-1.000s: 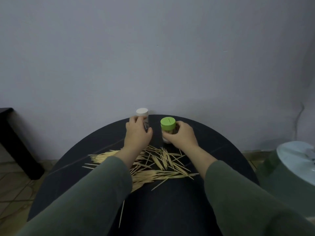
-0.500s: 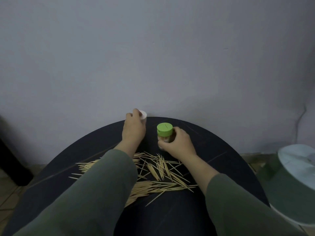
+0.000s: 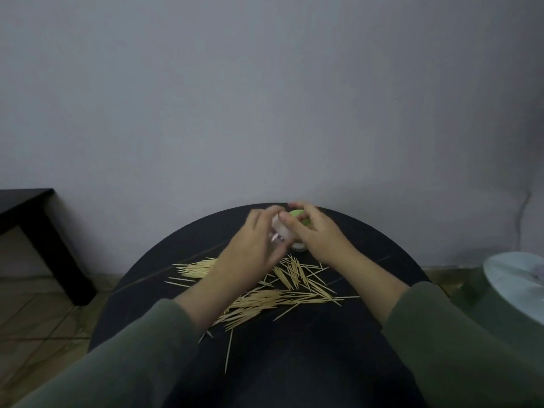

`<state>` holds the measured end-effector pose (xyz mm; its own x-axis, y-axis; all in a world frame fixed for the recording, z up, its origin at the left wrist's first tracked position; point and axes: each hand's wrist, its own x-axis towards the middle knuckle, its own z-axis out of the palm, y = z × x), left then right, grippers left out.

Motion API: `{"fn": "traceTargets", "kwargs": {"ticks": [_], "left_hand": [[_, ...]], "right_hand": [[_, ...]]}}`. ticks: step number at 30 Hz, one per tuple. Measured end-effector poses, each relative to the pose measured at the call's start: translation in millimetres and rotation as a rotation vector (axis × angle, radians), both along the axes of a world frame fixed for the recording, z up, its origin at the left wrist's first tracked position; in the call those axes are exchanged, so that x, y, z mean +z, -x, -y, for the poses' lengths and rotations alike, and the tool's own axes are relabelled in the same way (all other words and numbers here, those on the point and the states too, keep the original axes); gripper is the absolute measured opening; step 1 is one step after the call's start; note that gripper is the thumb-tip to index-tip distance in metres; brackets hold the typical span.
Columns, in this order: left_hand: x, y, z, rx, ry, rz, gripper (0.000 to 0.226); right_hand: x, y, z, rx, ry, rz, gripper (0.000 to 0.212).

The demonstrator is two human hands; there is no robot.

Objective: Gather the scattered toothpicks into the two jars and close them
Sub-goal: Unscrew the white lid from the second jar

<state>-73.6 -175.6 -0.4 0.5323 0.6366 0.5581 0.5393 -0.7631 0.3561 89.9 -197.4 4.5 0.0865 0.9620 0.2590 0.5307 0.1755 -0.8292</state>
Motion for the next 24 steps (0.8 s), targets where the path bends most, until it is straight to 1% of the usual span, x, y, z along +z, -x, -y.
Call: {"fn": "traceTargets", "kwargs": {"ticks": [1, 2, 4, 5, 6, 8, 10, 12, 13, 15, 16, 17, 18, 20, 21, 24], "left_hand": [[-2.1, 1.7, 8.3, -0.024, -0.011, -0.005, 0.060], [-3.5, 3.0, 15.2, -0.027, 0.020, 0.006, 0.064], [-5.0, 5.6, 27.9, 0.009, 0.181, 0.059, 0.068], [-6.1, 5.5, 32.4, 0.033, 0.262, 0.089, 0.064], [-6.6, 5.3, 37.0, 0.054, 0.312, 0.103, 0.057], [-7.0, 4.5, 43.2, 0.071, 0.336, 0.104, 0.042], [-8.6, 6.8, 47.2, 0.035, 0.378, 0.133, 0.036], [-12.4, 12.5, 50.1, -0.012, 0.486, 0.173, 0.042], [-13.8, 16.2, 50.8, -0.036, 0.543, 0.198, 0.045], [-15.4, 24.0, 50.4, -0.092, 0.631, 0.260, 0.050], [-15.2, 27.7, 48.0, -0.123, 0.658, 0.293, 0.054], [-14.4, 31.5, 45.7, -0.154, 0.681, 0.318, 0.058], [-13.7, 35.1, 42.4, -0.182, 0.705, 0.330, 0.060], [-13.9, 41.0, 38.4, -0.227, 0.741, 0.292, 0.056], [-14.9, 42.7, 37.6, -0.248, 0.754, 0.249, 0.052], [-17.5, 43.4, 39.9, -0.329, 0.787, 0.099, 0.047]], "right_hand": [[-1.1, 1.6, 7.3, 0.053, 0.047, 0.054, 0.056], [-3.7, 2.9, 14.3, 0.091, 0.062, 0.101, 0.047], [-8.2, 6.2, 27.9, 0.103, 0.031, 0.164, 0.031], [-9.5, 6.2, 32.4, 0.092, 0.016, 0.187, 0.027], [-10.3, 5.8, 36.1, 0.082, 0.004, 0.210, 0.026], [-9.4, 5.1, 40.7, 0.095, -0.026, 0.201, 0.032], [-9.5, 4.7, 41.9, 0.099, -0.060, 0.145, 0.042], [-8.1, 1.7, 41.5, 0.035, -0.125, 0.099, 0.054], [-5.9, -1.5, 42.2, -0.003, -0.170, 0.085, 0.055], [-3.3, -10.5, 44.8, -0.045, -0.233, 0.108, 0.045], [-3.1, -14.9, 47.0, -0.043, -0.208, 0.152, 0.040], [-3.1, -17.5, 50.0, -0.024, -0.126, 0.213, 0.036], [-3.8, -18.1, 52.2, 0.013, 0.001, 0.284, 0.032], [-4.4, -13.7, 57.4, 0.127, 0.275, 0.438, 0.023], [-3.2, -9.5, 60.4, 0.182, 0.390, 0.514, 0.026], [4.9, 4.7, 69.0, 0.256, 0.687, 0.729, 0.049]]}}
